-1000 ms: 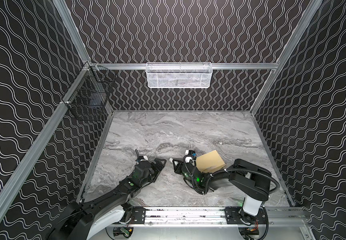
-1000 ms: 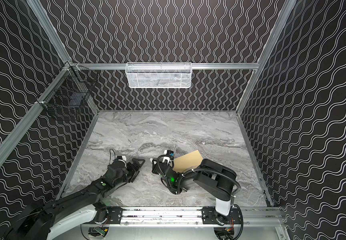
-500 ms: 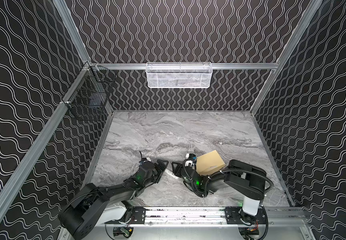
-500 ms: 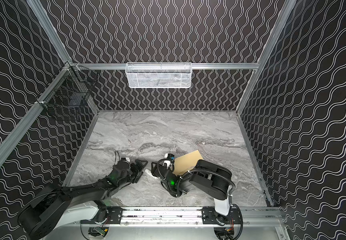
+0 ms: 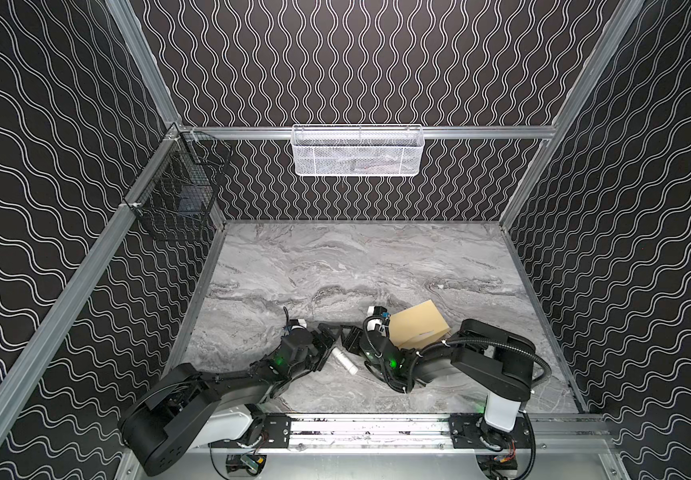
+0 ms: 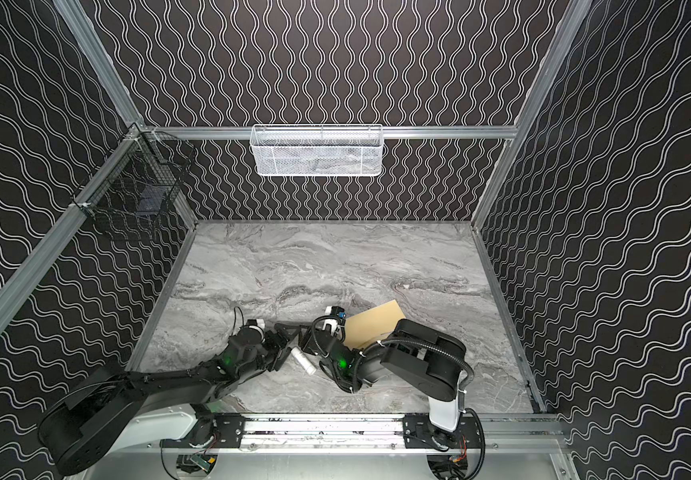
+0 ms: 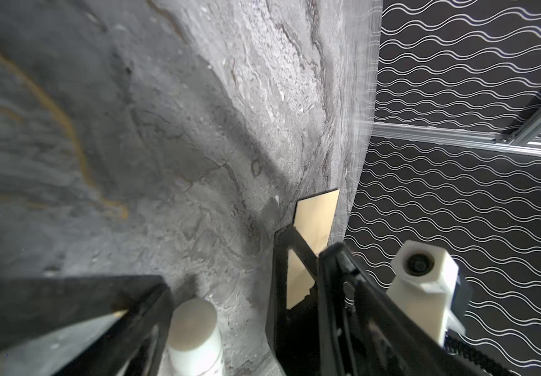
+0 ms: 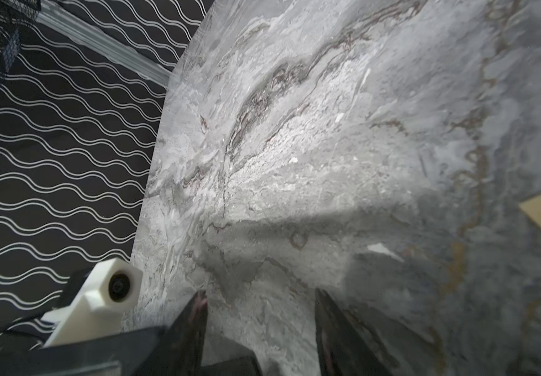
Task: Place the letter into the envelope and seal it
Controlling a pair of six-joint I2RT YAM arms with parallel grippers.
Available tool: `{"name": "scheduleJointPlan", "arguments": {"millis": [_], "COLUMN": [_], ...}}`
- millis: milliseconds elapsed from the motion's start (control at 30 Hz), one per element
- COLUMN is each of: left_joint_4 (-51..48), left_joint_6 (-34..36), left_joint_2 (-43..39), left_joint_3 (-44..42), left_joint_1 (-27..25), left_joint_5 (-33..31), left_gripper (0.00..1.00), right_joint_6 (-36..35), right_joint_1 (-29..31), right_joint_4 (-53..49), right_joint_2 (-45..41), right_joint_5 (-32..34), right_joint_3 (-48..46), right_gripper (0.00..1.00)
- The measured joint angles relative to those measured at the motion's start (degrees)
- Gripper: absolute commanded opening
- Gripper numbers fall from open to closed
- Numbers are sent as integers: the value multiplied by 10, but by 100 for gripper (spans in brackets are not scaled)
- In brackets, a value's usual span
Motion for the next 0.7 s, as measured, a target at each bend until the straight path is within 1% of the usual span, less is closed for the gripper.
{"name": "scheduleJointPlan", "arguments": {"millis": [200,267,333,367,400,500,600,700], "left_joint_4": [-66,-85,-114,-141,-166,-246,-302,-348], "left_joint_6": [7,20,24,35,42,91,161,236], "left_joint_2": [-54,-70,-87,-100,-112,-144,-140,-94], "left_joint_3": [28,34,41,47,55,106,177,256], "left_joint_1": [3,10,21,28,32,42,63,74], "left_joint_5": [-14,-5,-13,-17,-17,-20,-20,-2], "left_gripper": [97,98,98,98,98,98,98,98], "right_joint_6": [-44,-68,-93,-106,-120,-149,-165,-167], "right_joint_1": [-9,-11,-10,-10,-11,-27,-84,-180], "right_joint_4": [-104,-152,-203,-233,-259,-337,-435,-525], "right_joint_2": [-62,-94,-132,-154,-175,-250,-342,-438], "right_joint_5": [-10,-16,-29,-42,-42,-46,-71,-110], "right_joint_3": [28,29,38,48,60,82,76,54], "right_gripper": [72,77,85,87,88,89,87,82]}}
